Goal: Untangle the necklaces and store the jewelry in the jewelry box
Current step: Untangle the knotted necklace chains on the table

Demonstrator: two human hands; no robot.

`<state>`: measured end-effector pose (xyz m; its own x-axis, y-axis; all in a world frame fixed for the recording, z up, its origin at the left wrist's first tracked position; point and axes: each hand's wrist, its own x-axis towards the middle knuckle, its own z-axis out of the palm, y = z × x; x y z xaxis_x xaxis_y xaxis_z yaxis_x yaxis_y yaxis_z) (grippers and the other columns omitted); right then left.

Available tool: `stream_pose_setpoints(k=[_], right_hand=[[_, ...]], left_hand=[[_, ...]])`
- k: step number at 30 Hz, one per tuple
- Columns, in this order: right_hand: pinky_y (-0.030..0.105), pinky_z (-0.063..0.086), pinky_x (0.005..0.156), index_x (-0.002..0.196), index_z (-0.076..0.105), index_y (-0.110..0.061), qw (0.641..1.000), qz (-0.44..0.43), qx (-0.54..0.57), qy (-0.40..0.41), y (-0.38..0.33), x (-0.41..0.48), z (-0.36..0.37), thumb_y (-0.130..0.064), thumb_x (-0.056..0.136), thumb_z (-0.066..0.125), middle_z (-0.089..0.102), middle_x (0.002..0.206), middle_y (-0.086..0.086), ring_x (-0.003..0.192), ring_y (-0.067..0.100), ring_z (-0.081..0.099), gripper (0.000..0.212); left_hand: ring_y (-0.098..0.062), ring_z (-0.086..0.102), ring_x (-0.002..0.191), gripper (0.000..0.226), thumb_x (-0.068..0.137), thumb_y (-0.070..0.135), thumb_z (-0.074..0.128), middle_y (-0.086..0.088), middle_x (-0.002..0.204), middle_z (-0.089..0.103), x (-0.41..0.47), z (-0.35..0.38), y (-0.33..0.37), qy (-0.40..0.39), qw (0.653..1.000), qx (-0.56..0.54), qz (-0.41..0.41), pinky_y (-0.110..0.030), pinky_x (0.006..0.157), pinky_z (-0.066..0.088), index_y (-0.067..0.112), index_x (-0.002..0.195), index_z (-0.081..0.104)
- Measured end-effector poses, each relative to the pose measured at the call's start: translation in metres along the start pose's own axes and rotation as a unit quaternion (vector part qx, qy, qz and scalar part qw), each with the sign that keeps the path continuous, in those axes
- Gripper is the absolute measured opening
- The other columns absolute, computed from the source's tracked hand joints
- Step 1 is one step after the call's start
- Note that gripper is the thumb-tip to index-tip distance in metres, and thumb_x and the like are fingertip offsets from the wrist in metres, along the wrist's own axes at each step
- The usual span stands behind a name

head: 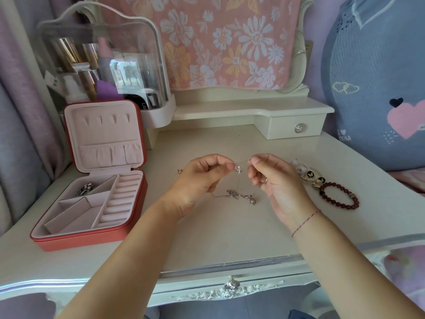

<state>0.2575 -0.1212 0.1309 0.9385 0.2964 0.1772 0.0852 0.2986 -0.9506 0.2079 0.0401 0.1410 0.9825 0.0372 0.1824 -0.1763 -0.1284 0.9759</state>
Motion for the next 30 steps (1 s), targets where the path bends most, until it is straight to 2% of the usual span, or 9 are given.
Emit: stream_pose_setpoints(k=[3, 6, 9, 11, 14, 17, 21, 25, 30], right_hand=[[0.024, 0.038, 0.062, 0.080, 0.062, -0.010, 0.999, -0.016, -0.033, -0.006, 0.001, -0.001, 0.000, -0.007, 0.093, 0.055, 0.059, 0.063, 0.000, 0.056, 0.013, 0.045, 0.015], [0.021, 0.044, 0.064, 0.081, 0.064, -0.012, 0.994, -0.034, -0.098, -0.017, 0.006, -0.001, 0.001, -0.006, 0.091, 0.058, 0.061, 0.065, -0.004, 0.059, 0.008, 0.051, 0.013], [0.025, 0.048, 0.081, 0.086, 0.066, -0.024, 0.982, -0.055, -0.179, -0.007, 0.012, 0.000, 0.001, -0.016, 0.083, 0.069, 0.065, 0.084, -0.010, 0.081, 0.005, 0.059, 0.009], [0.026, 0.046, 0.084, 0.082, 0.066, -0.027, 0.979, -0.080, -0.185, 0.017, 0.012, 0.001, 0.000, -0.028, 0.075, 0.068, 0.065, 0.090, -0.009, 0.089, 0.010, 0.059, 0.008], [0.027, 0.044, 0.080, 0.080, 0.068, -0.022, 0.981, -0.097, -0.170, -0.006, 0.007, -0.003, 0.002, -0.030, 0.075, 0.063, 0.068, 0.086, 0.000, 0.082, 0.012, 0.058, 0.011], [0.031, 0.046, 0.084, 0.081, 0.070, -0.019, 0.978, -0.092, -0.181, -0.049, 0.004, -0.006, 0.004, -0.032, 0.077, 0.060, 0.070, 0.090, 0.001, 0.089, 0.023, 0.060, 0.016], [0.018, 0.045, 0.073, 0.083, 0.069, -0.023, 0.978, -0.068, -0.173, -0.090, 0.006, -0.007, 0.004, -0.025, 0.078, 0.069, 0.065, 0.077, -0.014, 0.078, 0.007, 0.056, 0.005], [0.026, 0.048, 0.076, 0.083, 0.068, -0.024, 0.969, -0.057, -0.217, -0.107, 0.012, -0.006, 0.004, -0.009, 0.081, 0.073, 0.065, 0.079, -0.010, 0.075, 0.007, 0.057, 0.016], [0.022, 0.047, 0.075, 0.081, 0.066, -0.018, 0.983, -0.026, -0.139, -0.117, 0.008, -0.006, 0.002, -0.014, 0.086, 0.068, 0.069, 0.080, 0.001, 0.075, 0.009, 0.061, 0.006]], left_hand=[[-0.009, 0.022, 0.050, 0.008, 0.087, 0.020, 0.065, 0.009, 0.053, 0.029, 0.000, -0.002, 0.000, -0.018, 0.999, -0.035, -0.009, -0.017, 0.047, 0.023, 0.015, 0.081, 0.067], [-0.010, 0.018, 0.052, 0.011, 0.082, 0.024, 0.061, 0.008, 0.055, 0.026, 0.000, -0.003, 0.000, -0.042, 0.996, -0.071, -0.017, -0.018, 0.047, 0.022, 0.015, 0.080, 0.066], [-0.011, 0.016, 0.053, 0.008, 0.080, 0.024, 0.064, 0.009, 0.055, 0.024, 0.000, -0.004, 0.001, -0.055, 0.994, -0.091, -0.019, -0.020, 0.048, 0.018, 0.018, 0.076, 0.067], [-0.011, 0.016, 0.053, 0.008, 0.075, 0.028, 0.069, 0.009, 0.055, 0.024, 0.000, -0.004, 0.001, -0.060, 0.994, -0.093, -0.019, -0.020, 0.047, 0.018, 0.020, 0.076, 0.068], [-0.011, 0.016, 0.053, 0.006, 0.078, 0.026, 0.067, 0.009, 0.055, 0.024, 0.000, -0.004, 0.001, -0.056, 0.993, -0.098, -0.024, -0.019, 0.047, 0.019, 0.021, 0.074, 0.069], [-0.011, 0.015, 0.052, 0.012, 0.082, 0.023, 0.061, 0.009, 0.055, 0.021, 0.001, -0.005, 0.001, -0.049, 0.992, -0.117, -0.026, -0.017, 0.045, 0.020, 0.022, 0.073, 0.070], [-0.009, 0.016, 0.051, 0.012, 0.083, 0.021, 0.060, 0.009, 0.055, 0.021, 0.002, -0.007, 0.001, -0.040, 0.987, -0.156, -0.026, -0.017, 0.044, 0.020, 0.019, 0.075, 0.070], [-0.007, 0.017, 0.049, 0.014, 0.085, 0.020, 0.058, 0.009, 0.055, 0.022, 0.002, -0.008, 0.000, -0.043, 0.982, -0.180, -0.021, -0.016, 0.043, 0.022, 0.018, 0.076, 0.069], [-0.008, 0.018, 0.048, 0.010, 0.085, 0.019, 0.056, 0.005, 0.058, 0.020, 0.005, -0.009, 0.000, -0.025, 0.975, -0.219, -0.022, -0.018, 0.043, 0.019, 0.016, 0.077, 0.063]])
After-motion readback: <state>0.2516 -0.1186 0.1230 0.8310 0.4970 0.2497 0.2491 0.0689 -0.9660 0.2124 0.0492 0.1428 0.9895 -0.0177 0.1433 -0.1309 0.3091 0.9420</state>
